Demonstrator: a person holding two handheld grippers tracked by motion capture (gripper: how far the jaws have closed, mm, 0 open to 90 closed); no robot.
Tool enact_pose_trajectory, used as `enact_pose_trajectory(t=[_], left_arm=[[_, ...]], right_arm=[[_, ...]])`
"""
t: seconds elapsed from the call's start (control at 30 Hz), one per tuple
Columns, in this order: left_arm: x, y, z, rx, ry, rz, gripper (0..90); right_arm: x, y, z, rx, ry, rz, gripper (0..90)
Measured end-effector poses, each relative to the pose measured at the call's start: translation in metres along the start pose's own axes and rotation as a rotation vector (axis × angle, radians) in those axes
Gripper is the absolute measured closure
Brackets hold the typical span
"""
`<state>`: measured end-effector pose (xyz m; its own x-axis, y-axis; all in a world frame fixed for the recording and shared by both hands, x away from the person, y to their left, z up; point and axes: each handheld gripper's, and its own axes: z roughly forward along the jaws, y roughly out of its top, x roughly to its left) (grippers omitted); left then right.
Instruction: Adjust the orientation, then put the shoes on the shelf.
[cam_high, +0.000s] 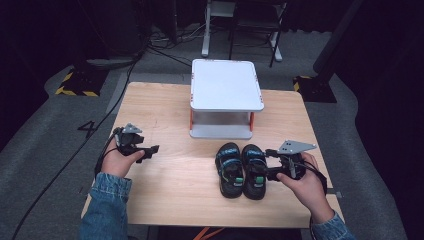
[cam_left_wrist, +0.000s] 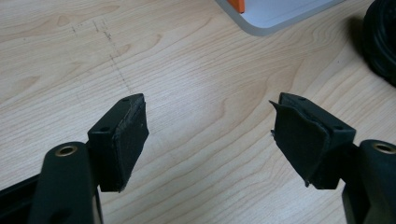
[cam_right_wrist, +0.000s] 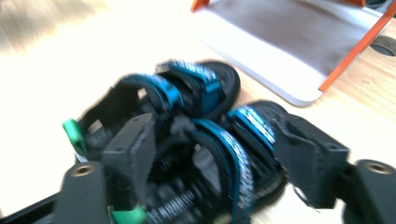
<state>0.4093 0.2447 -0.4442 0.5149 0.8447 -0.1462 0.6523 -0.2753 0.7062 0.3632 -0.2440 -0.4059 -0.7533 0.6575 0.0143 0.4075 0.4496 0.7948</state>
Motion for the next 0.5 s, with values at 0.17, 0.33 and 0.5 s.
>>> enact_pose_trajectory(t=[0.17,0.33,0.5], left_arm=[[0.0,0.0,0.001,0.004,0.004,0.002,26.8],[-0.001,0.0,0.002,0.011,0.003,0.005,26.7],[-0.001,-0.002,0.001,0.01,0.011,0.009,26.7]], right_arm=[[0.01,-0.001,0.001,0.003,0.014,0.056,29.8],[0.015,-0.003,0.001,0.079,0.049,0.1,39.7],[0.02,-0.003,0.005,0.079,0.082,0.161,41.6]])
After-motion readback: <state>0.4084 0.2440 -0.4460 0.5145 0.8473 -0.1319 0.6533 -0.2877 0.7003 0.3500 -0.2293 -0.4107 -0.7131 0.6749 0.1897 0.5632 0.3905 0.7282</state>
